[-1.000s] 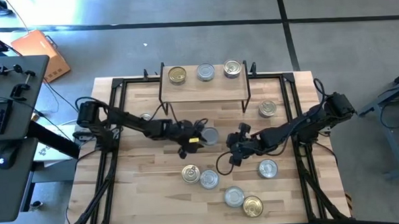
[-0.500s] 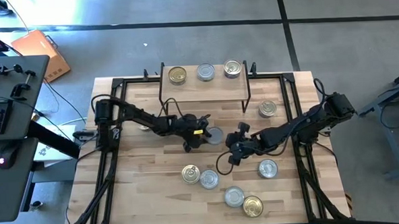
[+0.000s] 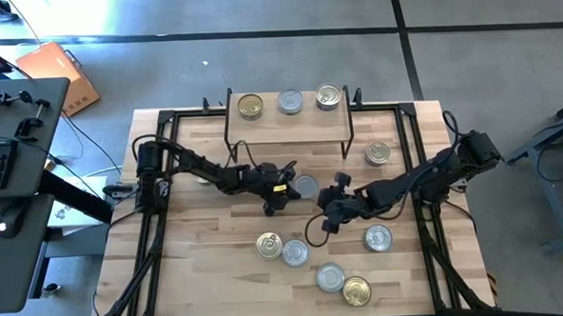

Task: Stack canned seafood by type on shelf
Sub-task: Put the top right light green tuna can on the shelf aligned with the other light green can

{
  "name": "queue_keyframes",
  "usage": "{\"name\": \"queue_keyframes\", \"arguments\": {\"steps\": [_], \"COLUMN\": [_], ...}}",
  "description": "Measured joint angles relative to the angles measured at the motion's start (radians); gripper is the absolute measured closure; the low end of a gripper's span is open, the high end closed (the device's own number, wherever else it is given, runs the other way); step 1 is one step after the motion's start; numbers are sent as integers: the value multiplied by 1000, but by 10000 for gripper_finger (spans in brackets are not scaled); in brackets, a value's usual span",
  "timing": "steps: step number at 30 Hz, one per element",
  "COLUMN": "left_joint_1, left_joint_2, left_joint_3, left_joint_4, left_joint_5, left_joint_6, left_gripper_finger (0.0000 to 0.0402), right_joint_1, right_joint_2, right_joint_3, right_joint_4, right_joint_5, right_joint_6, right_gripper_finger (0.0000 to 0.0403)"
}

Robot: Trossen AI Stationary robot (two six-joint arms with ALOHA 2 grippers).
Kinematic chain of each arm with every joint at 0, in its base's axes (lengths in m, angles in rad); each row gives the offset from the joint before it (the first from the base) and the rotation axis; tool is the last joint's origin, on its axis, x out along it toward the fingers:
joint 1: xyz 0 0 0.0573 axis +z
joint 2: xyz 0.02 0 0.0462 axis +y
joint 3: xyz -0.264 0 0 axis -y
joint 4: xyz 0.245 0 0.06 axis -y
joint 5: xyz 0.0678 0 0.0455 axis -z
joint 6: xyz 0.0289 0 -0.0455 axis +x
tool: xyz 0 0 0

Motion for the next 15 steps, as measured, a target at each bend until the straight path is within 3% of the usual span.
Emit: {"name": "queue_keyframes", "arguments": {"steps": [15], "left_joint_1": [-54], "left_joint_2": [-70], "left_joint_3": [0], "left_joint_4": [-83], "left_joint_5": [-71], "left_joint_6": [-23], "left_gripper_finger": [400], "right_joint_1": [36], "right_joint_2": [-68], "right_joint_3": [1], "right_joint_4": [-52], "right_joint_5": [-5], "right_joint_6": [30], "right_gripper_finger": [289]}}
